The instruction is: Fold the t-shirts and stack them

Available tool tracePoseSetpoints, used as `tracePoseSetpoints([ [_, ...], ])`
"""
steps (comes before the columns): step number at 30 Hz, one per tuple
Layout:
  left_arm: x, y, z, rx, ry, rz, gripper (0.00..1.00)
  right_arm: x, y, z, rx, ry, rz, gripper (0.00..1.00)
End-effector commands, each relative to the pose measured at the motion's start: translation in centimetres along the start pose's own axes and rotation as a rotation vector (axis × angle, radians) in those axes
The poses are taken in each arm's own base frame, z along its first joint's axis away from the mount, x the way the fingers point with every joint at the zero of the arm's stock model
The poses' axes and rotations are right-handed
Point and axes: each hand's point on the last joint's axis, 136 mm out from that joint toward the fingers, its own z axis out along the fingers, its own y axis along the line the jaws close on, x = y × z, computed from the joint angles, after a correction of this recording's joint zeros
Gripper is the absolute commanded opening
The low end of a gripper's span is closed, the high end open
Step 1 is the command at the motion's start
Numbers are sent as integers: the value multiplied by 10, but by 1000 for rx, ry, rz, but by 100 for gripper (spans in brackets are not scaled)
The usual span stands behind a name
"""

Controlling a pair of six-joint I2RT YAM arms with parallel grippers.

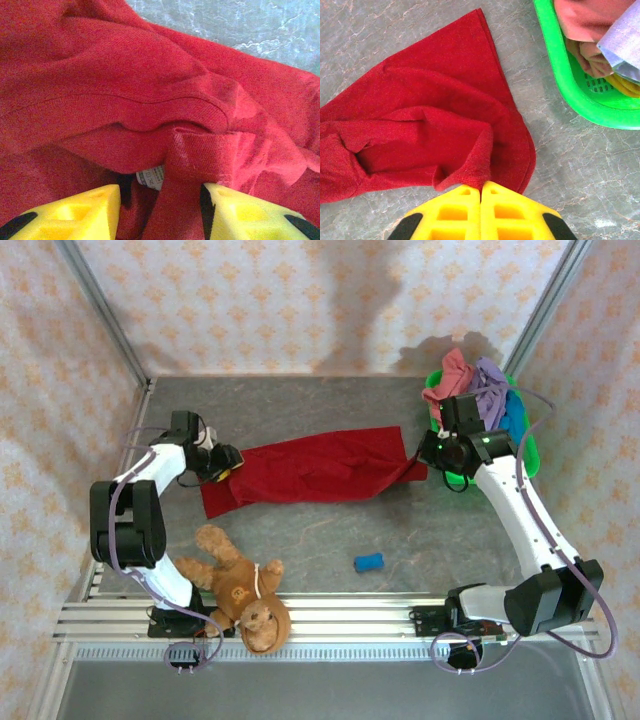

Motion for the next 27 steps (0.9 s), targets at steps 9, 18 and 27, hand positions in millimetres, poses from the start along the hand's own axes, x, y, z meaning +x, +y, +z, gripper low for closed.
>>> tracePoseSetpoints([
  [9,-4,-19,-29,58,-64,18,44,-12,2,-6,5,-32,-8,0],
  [18,-7,-2,-33,-32,-75,26,45,-10,1,-6,7,-28,-12,0],
  [27,-18,7,-17,7,-26,25,46,-10,1,-5,8,-23,-13,0],
])
